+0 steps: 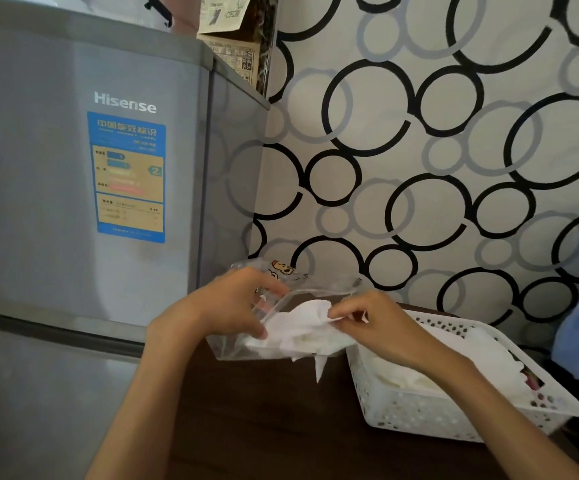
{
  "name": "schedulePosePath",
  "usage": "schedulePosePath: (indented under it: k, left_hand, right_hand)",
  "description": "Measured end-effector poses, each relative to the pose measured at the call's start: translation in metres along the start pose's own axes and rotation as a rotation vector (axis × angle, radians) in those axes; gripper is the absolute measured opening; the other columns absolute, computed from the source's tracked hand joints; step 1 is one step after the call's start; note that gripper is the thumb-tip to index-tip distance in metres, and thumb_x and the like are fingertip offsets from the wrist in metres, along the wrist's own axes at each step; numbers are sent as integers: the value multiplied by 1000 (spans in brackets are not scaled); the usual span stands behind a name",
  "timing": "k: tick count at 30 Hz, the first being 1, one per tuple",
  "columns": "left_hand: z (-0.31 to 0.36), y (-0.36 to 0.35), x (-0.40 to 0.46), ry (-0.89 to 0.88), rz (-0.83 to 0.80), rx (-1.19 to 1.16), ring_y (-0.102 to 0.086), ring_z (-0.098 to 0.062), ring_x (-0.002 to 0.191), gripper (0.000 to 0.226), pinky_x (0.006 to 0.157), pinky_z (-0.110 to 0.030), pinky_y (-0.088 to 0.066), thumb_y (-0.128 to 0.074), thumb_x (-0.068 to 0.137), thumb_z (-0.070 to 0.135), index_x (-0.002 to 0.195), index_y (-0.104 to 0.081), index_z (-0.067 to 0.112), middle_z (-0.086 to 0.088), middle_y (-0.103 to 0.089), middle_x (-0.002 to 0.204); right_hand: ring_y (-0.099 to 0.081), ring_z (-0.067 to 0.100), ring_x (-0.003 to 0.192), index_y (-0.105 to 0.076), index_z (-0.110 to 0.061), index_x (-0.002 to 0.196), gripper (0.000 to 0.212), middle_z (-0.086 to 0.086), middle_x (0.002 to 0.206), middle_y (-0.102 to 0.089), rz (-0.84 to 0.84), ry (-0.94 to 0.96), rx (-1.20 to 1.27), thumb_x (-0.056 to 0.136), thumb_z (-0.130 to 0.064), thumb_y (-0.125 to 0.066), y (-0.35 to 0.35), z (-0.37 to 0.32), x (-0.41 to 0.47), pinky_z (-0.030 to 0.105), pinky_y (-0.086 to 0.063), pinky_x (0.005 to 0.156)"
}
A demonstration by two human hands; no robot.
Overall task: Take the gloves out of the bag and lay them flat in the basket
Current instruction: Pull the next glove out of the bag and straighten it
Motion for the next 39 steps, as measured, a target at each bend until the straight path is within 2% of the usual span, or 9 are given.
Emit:
schedulePosePath:
  k: [5, 9, 12, 17, 21, 25, 28, 32, 39]
  left_hand:
    - [0, -1, 2, -10, -9, 3, -51, -5, 107, 67, 90, -22, -44, -80, 73, 11, 131, -53, 31, 15, -54, 130]
    - [4, -2, 0, -22, -34, -25, -50, -4, 107, 68, 86, -20, -43, -81, 73, 12, 131, -53, 31, 21, -51, 121]
    - [6, -4, -3, -37, -81, -32, -48, -2, 104, 65, 82, -17, -39, -80, 73, 11, 129, -54, 33, 24, -49, 112]
    - [2, -2, -3, -14, -69, -51, -50, -5, 107, 66, 95, -27, -45, -80, 73, 9, 130, -54, 30, 18, -52, 119]
    - [3, -5, -2, -39, -78, -53, -50, -6, 108, 61, 90, -24, -43, -78, 75, 7, 128, -57, 28, 20, -52, 115]
    - [1, -6, 1, -47, -76, -69, -49, -3, 102, 55, 84, -18, -43, -76, 77, 8, 125, -60, 28, 21, -52, 113]
    - [-1, -11, 4, -68, -92, -89, -51, -4, 102, 51, 74, -12, -47, -75, 78, 7, 123, -62, 27, 22, -55, 112]
    - [-5, -24, 11, -61, -144, -92, -56, -6, 107, 48, 83, -19, -52, -75, 78, 7, 122, -63, 24, 13, -60, 121]
    - [-12, -44, 14, -34, -253, -55, -51, -8, 114, 46, 95, -25, -48, -75, 79, 9, 116, -61, 33, 21, -48, 119]
  right_hand:
    - [-48, 0, 100, -61, -31, 91, 21, -17, 106, -52, -226, -10, -17, 77, -40, -74, -20, -8, -3, 16, -38, 79]
    - [-41, 3, 50, -55, -24, 55, 35, -11, 53, -50, 72, -31, 40, 76, -47, -71, -12, -16, 9, 19, -32, 54]
    - [-55, 19, 59, -73, -16, 77, 20, 5, 69, -66, 88, 5, 120, 85, -33, -67, -4, -19, 15, 27, -40, 59]
    - [-59, 0, 82, -68, -25, 91, 9, -12, 88, -63, -20, 67, 206, 89, -30, -62, 3, -27, 15, 13, -46, 69]
    - [-66, 10, 96, -68, -15, 108, 22, -3, 102, -71, 168, 24, 365, 91, -26, -60, 27, -19, 17, 27, -55, 82]
    - [-69, 6, 88, -67, -16, 108, 19, -4, 98, -73, 341, 16, 499, 92, -23, -59, 50, -18, 15, 20, -55, 73]
    - [-67, -6, 78, -64, -29, 99, 10, -13, 92, -71, 410, -20, 631, 91, -26, -59, 59, -11, 13, 9, -49, 59]
    - [-65, -8, 72, -61, -39, 85, 14, -21, 79, -69, 425, -26, 715, 91, -27, -60, 64, -10, 13, 6, -46, 53]
    - [-66, 1, 87, -62, -30, 103, 13, -9, 99, -71, 509, -50, 767, 90, -29, -61, 75, -6, 12, 11, -49, 62]
Point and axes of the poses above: each hand's wrist, its own x-axis towards the middle knuckle, its own y-axis out of the back of the hand, z = x × y, the point moved 10 cm from there along x, towards the middle knuckle
